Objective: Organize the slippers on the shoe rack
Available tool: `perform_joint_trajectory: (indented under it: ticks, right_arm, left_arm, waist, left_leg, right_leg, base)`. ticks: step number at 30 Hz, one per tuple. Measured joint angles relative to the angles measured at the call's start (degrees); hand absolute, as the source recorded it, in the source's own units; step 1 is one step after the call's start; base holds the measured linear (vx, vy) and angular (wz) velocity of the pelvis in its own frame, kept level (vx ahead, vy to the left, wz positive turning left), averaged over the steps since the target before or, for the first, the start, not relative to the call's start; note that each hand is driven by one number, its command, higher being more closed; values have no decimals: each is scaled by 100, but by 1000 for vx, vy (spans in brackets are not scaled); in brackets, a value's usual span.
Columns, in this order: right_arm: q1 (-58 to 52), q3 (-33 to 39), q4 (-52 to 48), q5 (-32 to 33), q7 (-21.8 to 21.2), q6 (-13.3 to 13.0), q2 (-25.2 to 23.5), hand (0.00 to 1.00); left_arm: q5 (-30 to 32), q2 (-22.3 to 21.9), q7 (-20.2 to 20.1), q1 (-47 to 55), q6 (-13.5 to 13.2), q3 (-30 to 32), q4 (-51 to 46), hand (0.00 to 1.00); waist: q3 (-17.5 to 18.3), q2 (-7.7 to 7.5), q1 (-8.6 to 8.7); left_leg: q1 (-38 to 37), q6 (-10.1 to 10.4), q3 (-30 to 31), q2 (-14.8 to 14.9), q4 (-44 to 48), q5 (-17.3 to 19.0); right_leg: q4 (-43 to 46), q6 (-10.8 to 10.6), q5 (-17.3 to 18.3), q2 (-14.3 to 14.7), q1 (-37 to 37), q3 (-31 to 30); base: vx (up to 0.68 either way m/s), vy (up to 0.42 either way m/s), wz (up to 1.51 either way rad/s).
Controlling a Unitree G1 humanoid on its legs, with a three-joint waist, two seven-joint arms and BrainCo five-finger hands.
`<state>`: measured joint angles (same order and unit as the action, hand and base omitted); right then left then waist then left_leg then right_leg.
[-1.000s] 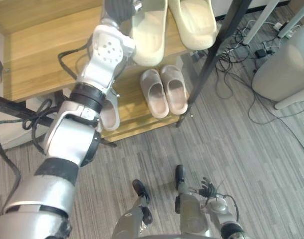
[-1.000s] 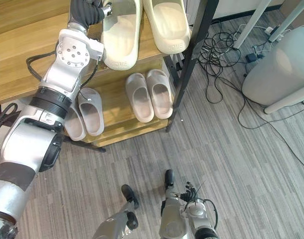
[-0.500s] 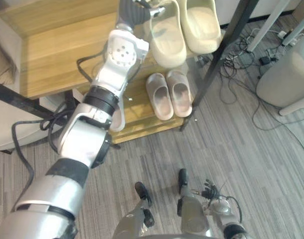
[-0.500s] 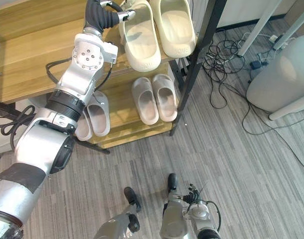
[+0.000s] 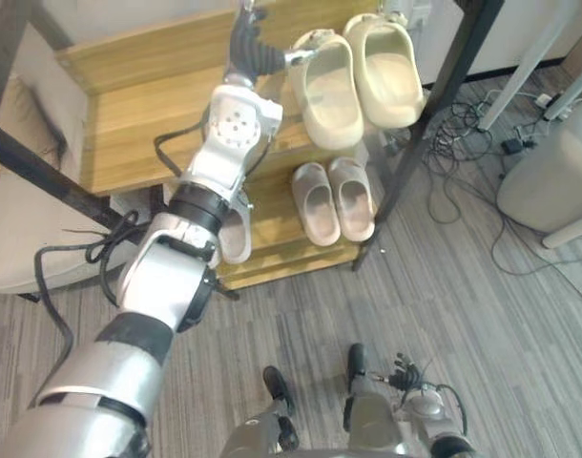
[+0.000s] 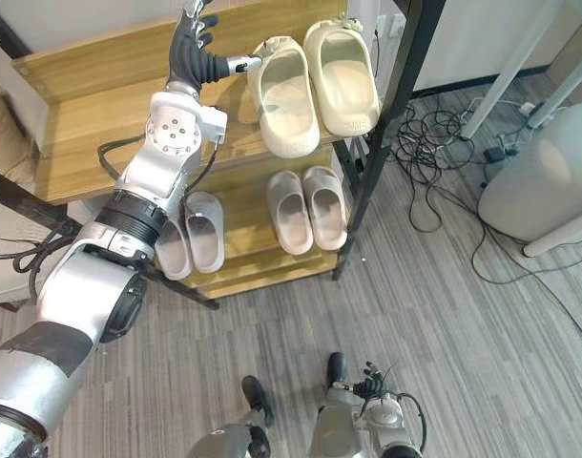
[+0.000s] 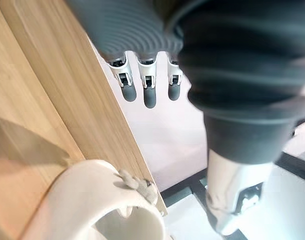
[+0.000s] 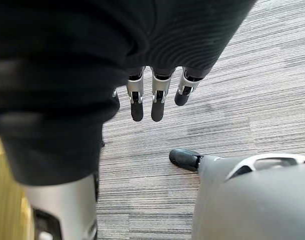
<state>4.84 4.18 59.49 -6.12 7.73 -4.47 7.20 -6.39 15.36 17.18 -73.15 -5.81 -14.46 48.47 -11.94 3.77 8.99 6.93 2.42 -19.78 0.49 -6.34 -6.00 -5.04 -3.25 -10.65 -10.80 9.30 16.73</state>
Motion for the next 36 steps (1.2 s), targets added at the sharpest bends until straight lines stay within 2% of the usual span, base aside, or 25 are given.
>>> perform_joint_trajectory:
  ticks: [8, 13, 25, 31, 33, 36]
  right_arm:
    - [-49, -33, -2, 0, -10, -1, 9, 0]
    - [-133, -43, -1, 0, -10, 1, 17, 0]
    - [-138, -111, -3, 0, 1, 40, 22, 0]
    - [-145, -111, 1, -1, 3, 59, 21, 0]
    - [-145, -110, 1, -2, 9, 65, 19, 0]
    - [-145, -107, 0, -1, 14, 65, 18, 0]
  left_arm:
    - [-113, 1, 7, 106, -21, 117, -241, 0]
    - [-274, 0, 46, 379, -112, 129, -478, 0]
    - [-509, -85, 160, 937, -146, 382, -945, 0]
    - [-539, -500, 156, 1470, -156, 380, -1151, 0]
    - [-739, -794, 158, 1780, -161, 358, -1399, 0]
    - [-831, -1001, 164, 1992, -164, 216, -1530, 0]
  waist:
    - [49, 6, -19]
    - [247, 76, -19]
    - [266, 89, -57]
    - [266, 89, -95]
    - [266, 89, -99]
    - [266, 89, -98]
  left_leg:
    - [-98, 1, 17, 3, 0, 1]
    - [-87, 3, 148, 6, -1, 5]
    - [-99, 3, 208, 10, -1, 5]
    - [-90, 3, 282, 2, -1, 5]
    - [-87, 4, 287, 3, -1, 6]
    - [-89, 5, 287, 5, -1, 6]
  right_leg:
    - [0, -6, 15, -3, -116, 40]
    - [0, -2, 51, 0, -153, 128]
    - [-1, 2, 55, -1, -208, 191]
    - [-1, -11, 78, -9, -240, 266]
    - [-1, -20, 90, -8, -241, 270]
    - [-1, -27, 98, -8, -241, 270]
  base:
    - [6, 69, 3]
    - [19, 57, 8]
    - [7, 58, 3]
    - [17, 58, 6]
    - [23, 55, 1]
    - [23, 56, -1]
